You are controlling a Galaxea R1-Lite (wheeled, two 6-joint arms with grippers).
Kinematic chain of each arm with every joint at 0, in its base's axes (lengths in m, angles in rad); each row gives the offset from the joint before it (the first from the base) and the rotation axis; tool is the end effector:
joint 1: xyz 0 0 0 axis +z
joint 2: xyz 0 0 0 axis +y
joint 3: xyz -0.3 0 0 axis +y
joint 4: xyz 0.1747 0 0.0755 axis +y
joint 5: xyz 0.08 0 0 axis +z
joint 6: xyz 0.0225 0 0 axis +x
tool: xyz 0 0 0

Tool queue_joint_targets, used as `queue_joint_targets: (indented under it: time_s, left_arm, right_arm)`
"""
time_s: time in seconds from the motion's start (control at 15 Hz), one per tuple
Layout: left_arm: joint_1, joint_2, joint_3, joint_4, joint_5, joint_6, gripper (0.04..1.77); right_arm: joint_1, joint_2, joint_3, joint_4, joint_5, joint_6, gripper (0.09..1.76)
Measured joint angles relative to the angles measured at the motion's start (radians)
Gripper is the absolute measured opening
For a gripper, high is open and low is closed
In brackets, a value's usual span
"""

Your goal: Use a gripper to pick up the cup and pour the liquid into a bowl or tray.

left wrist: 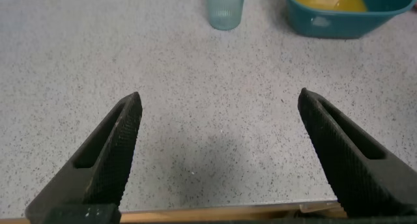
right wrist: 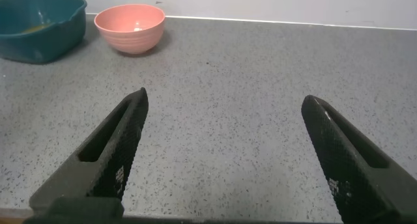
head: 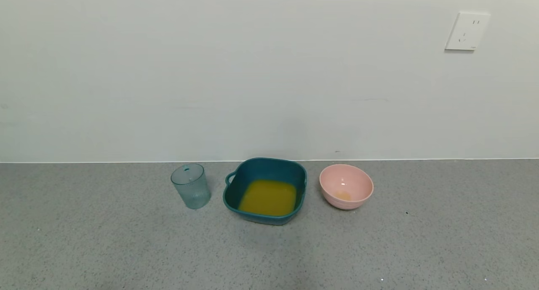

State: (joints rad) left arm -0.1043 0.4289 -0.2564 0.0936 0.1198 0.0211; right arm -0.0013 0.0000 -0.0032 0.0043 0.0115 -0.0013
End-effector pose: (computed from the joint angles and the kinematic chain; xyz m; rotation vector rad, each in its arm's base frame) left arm 0.0112 0.0015 0.1422 0.0507 0.2646 0.0126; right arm -0.0230 0.0003 0.0759 -0.0013 0.0011 0.0102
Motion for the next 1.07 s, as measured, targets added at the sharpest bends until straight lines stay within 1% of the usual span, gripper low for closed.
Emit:
queue_joint_targets:
  time_s: [0.13,0.27,0.4,0.47,0.53,0.67,0.73,0.93,1.07]
  left_arm:
    - [0.013,-0.077,0.011,0.029,0.013,0.0,1.72]
    - [0.053,-0.137,0.02,0.051,0.009,0.007,1.72]
    - [0.089,-0.201,0.028,0.064,-0.024,0.019,1.72]
    - [0.098,-0.229,0.036,0.076,-0.031,0.021,1.72]
    - [0.101,-0.25,0.043,0.074,-0.037,0.019,1.72]
    - [0.103,-0.32,0.066,0.068,-0.068,0.019,1.72]
    - [0.104,-0.357,0.079,0.05,-0.081,0.018,1.72]
    - [0.105,-0.411,0.133,-0.134,-0.091,0.023,1.72]
    - [0.105,-0.424,0.186,-0.203,-0.102,0.032,1.72]
  right_arm:
    - [0.0,0.0,0.0,0.0,0.0,0.0,1.71]
    - [-0.001,0.0,0.0,0.0,0.0,0.0,1.71]
    - [0.0,0.0,0.0,0.0,0.0,0.0,1.71]
    - [-0.001,0.0,0.0,0.0,0.0,0.0,1.71]
    - [0.0,0.0,0.0,0.0,0.0,0.0,1.71]
    - [0.0,0.0,0.0,0.0,0.0,0.0,1.71]
    - [0.0,0.0,0.0,0.0,0.0,0.0,1.71]
    - [0.0,0.0,0.0,0.0,0.0,0.0,1.71]
    - [0.0,0.0,0.0,0.0,0.0,0.0,1.71]
